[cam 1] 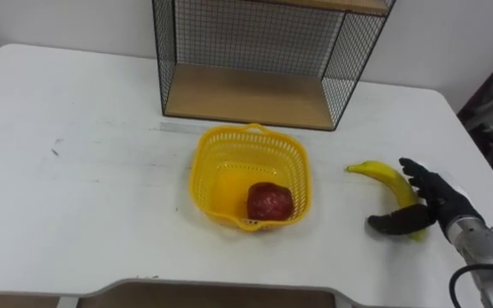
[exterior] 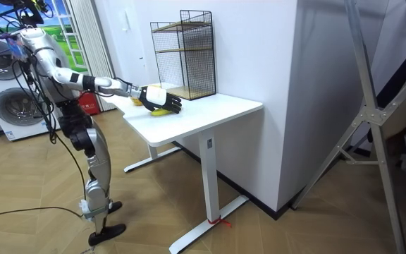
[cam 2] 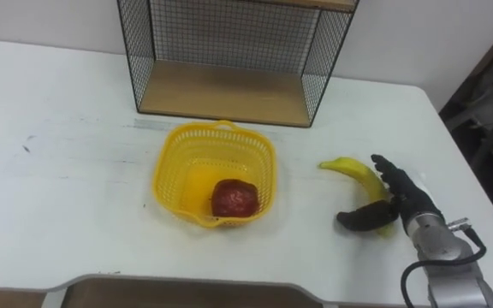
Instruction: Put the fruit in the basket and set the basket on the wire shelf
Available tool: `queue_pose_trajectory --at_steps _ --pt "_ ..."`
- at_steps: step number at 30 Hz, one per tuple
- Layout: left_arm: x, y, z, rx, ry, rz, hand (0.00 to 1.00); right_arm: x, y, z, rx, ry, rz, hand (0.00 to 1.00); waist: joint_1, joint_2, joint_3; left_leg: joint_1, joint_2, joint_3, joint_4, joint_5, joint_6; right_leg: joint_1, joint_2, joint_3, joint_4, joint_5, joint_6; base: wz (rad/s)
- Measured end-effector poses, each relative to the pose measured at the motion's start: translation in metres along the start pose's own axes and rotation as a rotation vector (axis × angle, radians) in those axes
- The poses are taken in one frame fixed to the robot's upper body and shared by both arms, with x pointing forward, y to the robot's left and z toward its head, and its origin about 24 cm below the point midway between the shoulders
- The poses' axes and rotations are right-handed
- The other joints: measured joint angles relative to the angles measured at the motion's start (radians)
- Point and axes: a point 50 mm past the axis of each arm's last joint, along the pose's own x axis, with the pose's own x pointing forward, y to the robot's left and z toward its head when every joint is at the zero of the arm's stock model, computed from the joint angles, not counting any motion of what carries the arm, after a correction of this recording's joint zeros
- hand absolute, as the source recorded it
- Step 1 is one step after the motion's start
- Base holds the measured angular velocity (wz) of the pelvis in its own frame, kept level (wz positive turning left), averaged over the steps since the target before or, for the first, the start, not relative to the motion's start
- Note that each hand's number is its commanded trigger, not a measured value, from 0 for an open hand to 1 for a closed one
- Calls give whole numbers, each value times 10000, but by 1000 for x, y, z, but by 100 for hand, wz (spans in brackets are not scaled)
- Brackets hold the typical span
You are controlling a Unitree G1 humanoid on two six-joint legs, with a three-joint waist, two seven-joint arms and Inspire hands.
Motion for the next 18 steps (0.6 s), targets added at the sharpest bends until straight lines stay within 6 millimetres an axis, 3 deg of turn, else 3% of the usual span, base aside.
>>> queue_pose_trajectory --at_steps 13,14,18 --pt "1 -3 -5 104 404 -161 0 3 -3 -4 -98 294 78 1 4 202 -81 -95 3 -68 38 -1 -3 21 14 -80 18 18 -26 1" --pt "1 -3 -5 99 405 -160 0 3 -3 -4 -143 288 72 100 5 226 -79 -96 5 -71 45 1 -7 20 14 -80 22 20 -30 0" --pt "1 -3 -4 107 393 -156 0 3 -3 -7 -387 348 17 100 13 246 -80 -93 2 -128 51 16 -29 34 16 -131 39 23 -35 2"
